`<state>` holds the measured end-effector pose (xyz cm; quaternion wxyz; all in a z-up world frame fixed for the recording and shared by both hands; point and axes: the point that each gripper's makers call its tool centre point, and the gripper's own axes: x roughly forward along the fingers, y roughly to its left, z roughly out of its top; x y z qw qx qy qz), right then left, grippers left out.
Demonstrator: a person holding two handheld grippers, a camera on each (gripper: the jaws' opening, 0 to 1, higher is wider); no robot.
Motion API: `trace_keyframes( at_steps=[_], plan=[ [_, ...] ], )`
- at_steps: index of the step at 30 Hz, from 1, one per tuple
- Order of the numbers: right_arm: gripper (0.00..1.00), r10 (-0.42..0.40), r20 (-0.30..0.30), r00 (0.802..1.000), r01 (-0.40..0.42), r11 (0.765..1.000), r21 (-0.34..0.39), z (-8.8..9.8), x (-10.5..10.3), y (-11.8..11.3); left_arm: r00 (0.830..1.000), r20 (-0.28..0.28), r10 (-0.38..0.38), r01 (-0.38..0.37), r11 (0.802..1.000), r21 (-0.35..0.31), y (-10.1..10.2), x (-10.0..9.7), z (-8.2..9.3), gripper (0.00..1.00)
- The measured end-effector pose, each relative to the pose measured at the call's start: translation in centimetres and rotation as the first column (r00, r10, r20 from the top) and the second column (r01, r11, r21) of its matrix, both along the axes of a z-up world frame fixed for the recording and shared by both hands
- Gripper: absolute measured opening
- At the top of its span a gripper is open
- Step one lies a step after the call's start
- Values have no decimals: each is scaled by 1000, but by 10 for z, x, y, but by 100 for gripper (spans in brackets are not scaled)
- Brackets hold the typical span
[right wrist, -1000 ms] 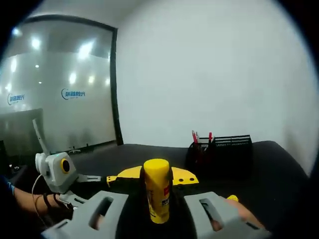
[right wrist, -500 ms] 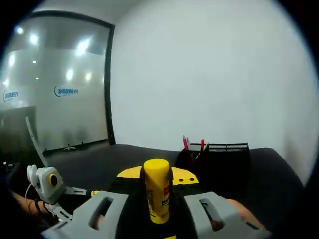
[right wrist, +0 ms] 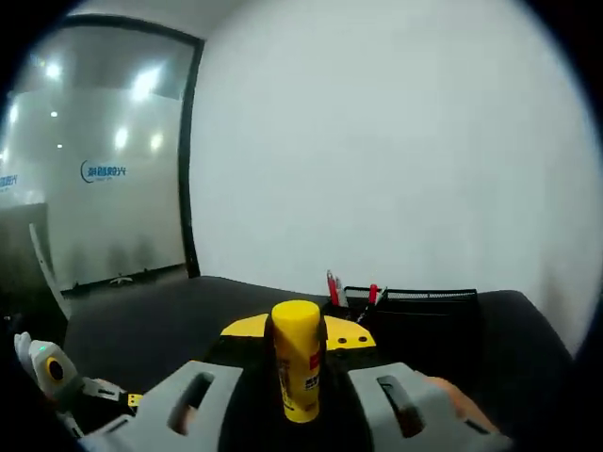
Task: Pick up pens and glue sticks and place them into the holder.
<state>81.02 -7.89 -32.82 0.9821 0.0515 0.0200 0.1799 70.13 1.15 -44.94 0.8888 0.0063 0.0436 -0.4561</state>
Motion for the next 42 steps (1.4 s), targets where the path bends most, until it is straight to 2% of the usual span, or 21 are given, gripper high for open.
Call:
trace_keyframes(
  at_steps=[5,9,18,22,28,35,42],
  plan=[
    [17,-17,-2,1000,17,1000,6,0,20,-3,1000,-4,-20,19,1000,-24,-2,-2,3,78],
    [17,-28,12,1000,28,1000,11,4,37,-2,999,-12,-46,45,998,-33,-7,-5,3,86],
    [17,-31,38,999,33,998,-55,4,65,11,997,-17,-79,79,997,-23,-13,-9,0,95],
    [17,-39,47,998,43,995,-94,1,74,14,996,-24,-89,88,996,-19,-13,-10,-2,94],
    [17,-60,53,997,64,995,-74,-3,89,16,993,-22,-113,112,992,-52,-15,-14,4,96],
    [17,-192,59,980,194,980,-33,-16,101,3,993,-26,-111,109,992,-62,-14,-13,5,96],
    [17,-211,70,975,215,975,-57,-22,111,9,993,-26,-117,116,992,-56,-15,-14,4,96]
  ],
)
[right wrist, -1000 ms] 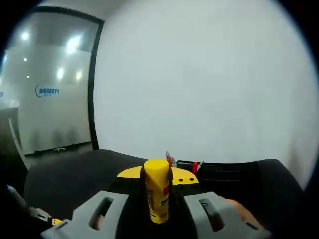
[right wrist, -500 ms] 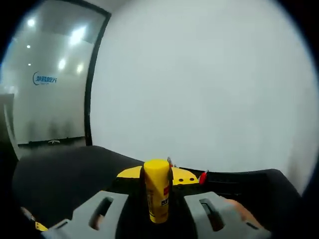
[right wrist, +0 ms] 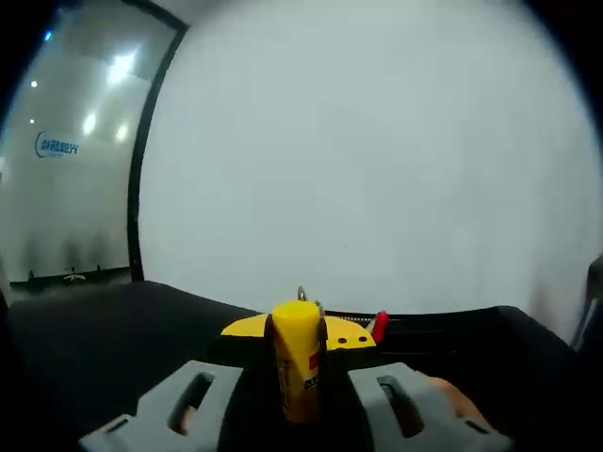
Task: Pick up pens and glue sticks and place them into the holder.
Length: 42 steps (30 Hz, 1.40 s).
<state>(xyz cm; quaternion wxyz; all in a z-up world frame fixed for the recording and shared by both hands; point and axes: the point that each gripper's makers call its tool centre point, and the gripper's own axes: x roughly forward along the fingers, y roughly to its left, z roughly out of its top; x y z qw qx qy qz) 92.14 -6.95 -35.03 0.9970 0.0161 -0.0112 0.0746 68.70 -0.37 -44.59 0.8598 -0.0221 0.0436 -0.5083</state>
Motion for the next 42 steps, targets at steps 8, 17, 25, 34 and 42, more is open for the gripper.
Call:
trace_keyframes(
  at_steps=[8,17,25,34,42],
  plan=[
    [17,-46,-5,999,46,999,-17,-11,13,-6,1000,0,-2,2,1000,4,1,0,-1,95],
    [17,-63,-7,998,62,998,-19,-18,15,-3,1000,3,-7,7,1000,17,0,-1,-3,95],
    [17,-51,-4,999,50,997,-59,-24,17,-3,1000,3,-11,11,1000,26,0,-1,-4,94],
    [17,-48,6,999,48,997,-54,-18,12,-5,1000,-1,-7,7,1000,28,0,0,-5,94],
    [17,-53,24,998,54,998,-36,-8,-1,-13,1000,-6,-1,1,999,33,1,2,-7,93]
  ],
)
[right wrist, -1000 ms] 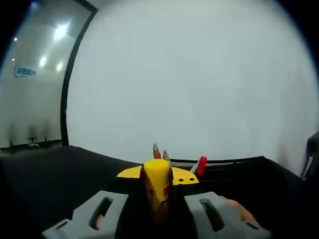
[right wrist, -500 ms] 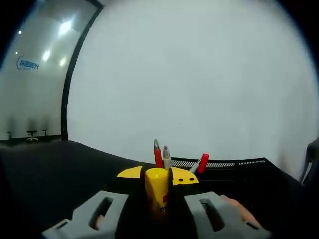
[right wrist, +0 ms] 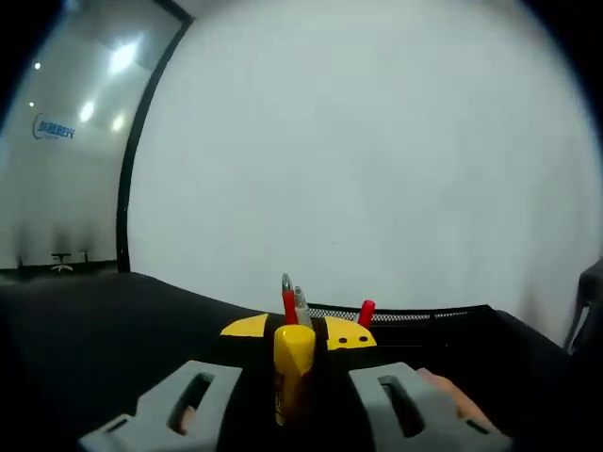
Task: Pick up pens and glue sticks and place them into the holder.
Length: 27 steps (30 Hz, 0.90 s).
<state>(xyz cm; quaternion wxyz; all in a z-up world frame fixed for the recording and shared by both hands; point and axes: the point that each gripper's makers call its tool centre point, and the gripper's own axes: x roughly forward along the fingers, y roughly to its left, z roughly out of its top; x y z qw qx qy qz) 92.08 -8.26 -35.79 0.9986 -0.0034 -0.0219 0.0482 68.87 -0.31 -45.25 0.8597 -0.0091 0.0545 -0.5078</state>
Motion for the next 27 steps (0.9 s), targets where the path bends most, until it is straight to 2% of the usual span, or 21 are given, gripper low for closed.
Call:
trace_keyframes(
  at_steps=[10,18,27],
  plan=[
    [17,-5,40,999,7,999,-35,27,-26,-14,1000,-7,11,-11,1000,8,1,2,-2,92],
    [17,-48,77,996,51,998,-46,47,-58,-50,1000,-14,18,-18,1000,-2,3,3,-1,91],
    [17,-90,89,992,100,989,-109,45,-98,-80,1000,-16,25,-25,1000,14,3,4,-4,89]
  ],
)
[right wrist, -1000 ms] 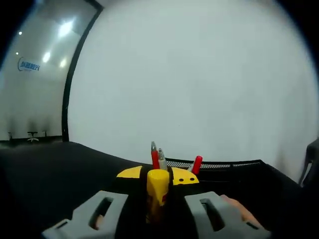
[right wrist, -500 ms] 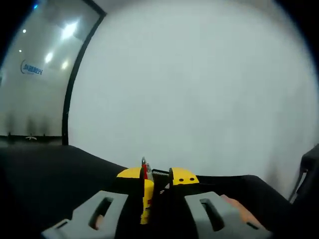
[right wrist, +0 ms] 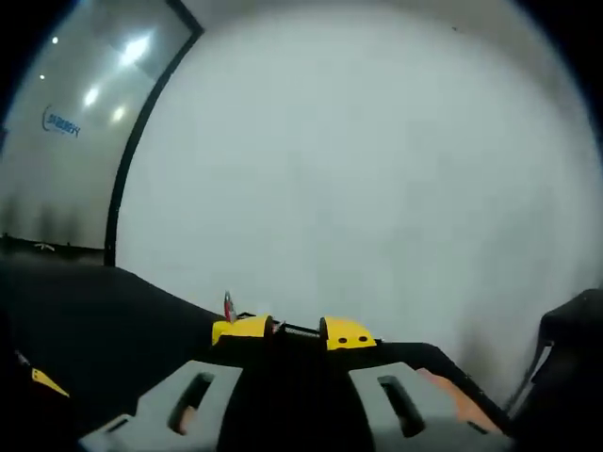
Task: Pick up pens and glue sticks and place them into the holder.
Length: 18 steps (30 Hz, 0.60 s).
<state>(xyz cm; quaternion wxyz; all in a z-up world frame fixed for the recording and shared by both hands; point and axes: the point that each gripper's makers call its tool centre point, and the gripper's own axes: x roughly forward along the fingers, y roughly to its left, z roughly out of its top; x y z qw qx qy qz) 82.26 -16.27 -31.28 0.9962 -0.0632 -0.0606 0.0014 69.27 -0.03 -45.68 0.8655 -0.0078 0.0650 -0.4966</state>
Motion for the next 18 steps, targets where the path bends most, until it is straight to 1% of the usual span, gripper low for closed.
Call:
trace_keyframes(
  at_steps=[3,8,18],
  plan=[
    [17,-12,0,1000,12,1000,-10,-6,-16,-7,1000,-10,16,-16,1000,2,2,3,-1,87],
    [17,-20,-10,1000,20,1000,-22,-17,-36,-13,999,-17,30,-30,999,-11,4,5,0,85],
    [17,-25,-27,999,25,1000,3,-39,-69,-20,999,-22,44,-44,999,0,5,6,-2,83]
  ],
)
